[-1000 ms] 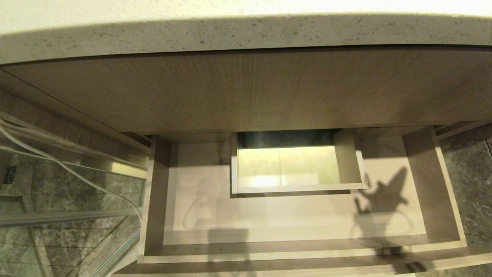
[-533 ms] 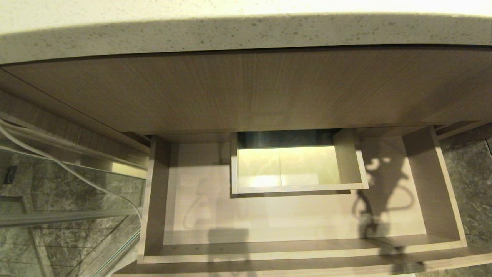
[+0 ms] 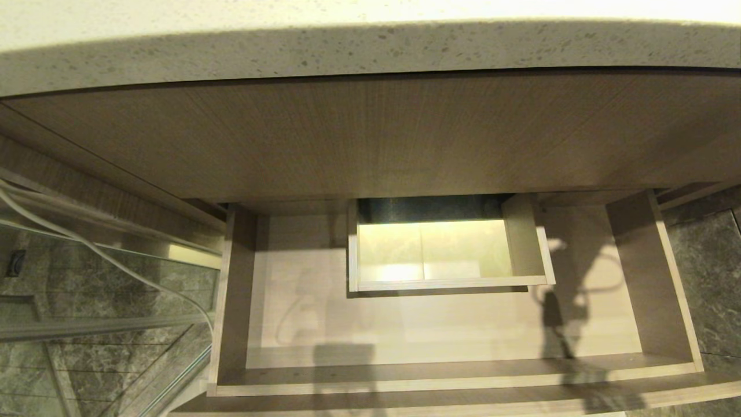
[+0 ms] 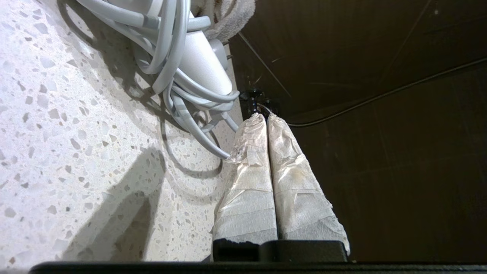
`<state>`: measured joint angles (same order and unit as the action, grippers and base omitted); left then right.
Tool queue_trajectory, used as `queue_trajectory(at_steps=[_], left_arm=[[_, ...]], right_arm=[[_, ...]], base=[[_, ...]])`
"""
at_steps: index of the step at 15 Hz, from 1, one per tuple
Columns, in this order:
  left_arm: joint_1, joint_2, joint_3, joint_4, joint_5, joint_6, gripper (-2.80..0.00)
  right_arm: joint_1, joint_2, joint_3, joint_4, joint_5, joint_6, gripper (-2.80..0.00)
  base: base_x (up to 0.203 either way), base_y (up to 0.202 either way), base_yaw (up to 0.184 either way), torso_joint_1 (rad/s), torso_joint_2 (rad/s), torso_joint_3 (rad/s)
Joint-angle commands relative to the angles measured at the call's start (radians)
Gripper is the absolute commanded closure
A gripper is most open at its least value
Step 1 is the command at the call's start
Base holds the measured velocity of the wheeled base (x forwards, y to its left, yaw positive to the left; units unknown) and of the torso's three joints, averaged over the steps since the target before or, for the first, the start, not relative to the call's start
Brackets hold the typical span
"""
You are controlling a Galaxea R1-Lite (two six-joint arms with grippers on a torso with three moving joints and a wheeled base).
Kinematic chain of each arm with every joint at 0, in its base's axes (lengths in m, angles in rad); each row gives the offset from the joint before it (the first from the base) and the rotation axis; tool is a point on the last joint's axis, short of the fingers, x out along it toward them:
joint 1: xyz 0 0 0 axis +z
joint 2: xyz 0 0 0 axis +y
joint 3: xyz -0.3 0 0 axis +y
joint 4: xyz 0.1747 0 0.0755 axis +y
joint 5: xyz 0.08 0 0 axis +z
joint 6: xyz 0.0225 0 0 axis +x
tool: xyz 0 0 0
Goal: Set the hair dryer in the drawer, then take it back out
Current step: Pick up the hairdryer
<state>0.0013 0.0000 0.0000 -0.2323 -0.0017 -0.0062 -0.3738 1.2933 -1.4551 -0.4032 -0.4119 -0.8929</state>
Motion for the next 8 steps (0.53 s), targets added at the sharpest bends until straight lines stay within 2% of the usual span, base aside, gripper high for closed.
queue_trajectory(at_steps=[1, 4, 8], left_arm=[[0.000, 0.000, 0.040, -0.002, 0.000, 0.000, 0.00], [0.000, 0.000, 0.040, -0.002, 0.000, -0.001, 0.00], [0.000, 0.000, 0.040, -0.001, 0.000, 0.000, 0.00]], right_arm=[[0.002, 0.045, -0.098, 0.108, -0.002, 0.023, 0.00], [0.031, 0.069, -0.200, 0.241, -0.005, 0.044, 0.00], [0.056, 0.093, -0.264, 0.277, -0.005, 0.043, 0.00]], base=[[0.000, 0.000, 0.000, 0.000, 0.00, 0.000], [0.000, 0.000, 0.000, 0.000, 0.00, 0.000], [0.000, 0.000, 0.000, 0.000, 0.00, 0.000]])
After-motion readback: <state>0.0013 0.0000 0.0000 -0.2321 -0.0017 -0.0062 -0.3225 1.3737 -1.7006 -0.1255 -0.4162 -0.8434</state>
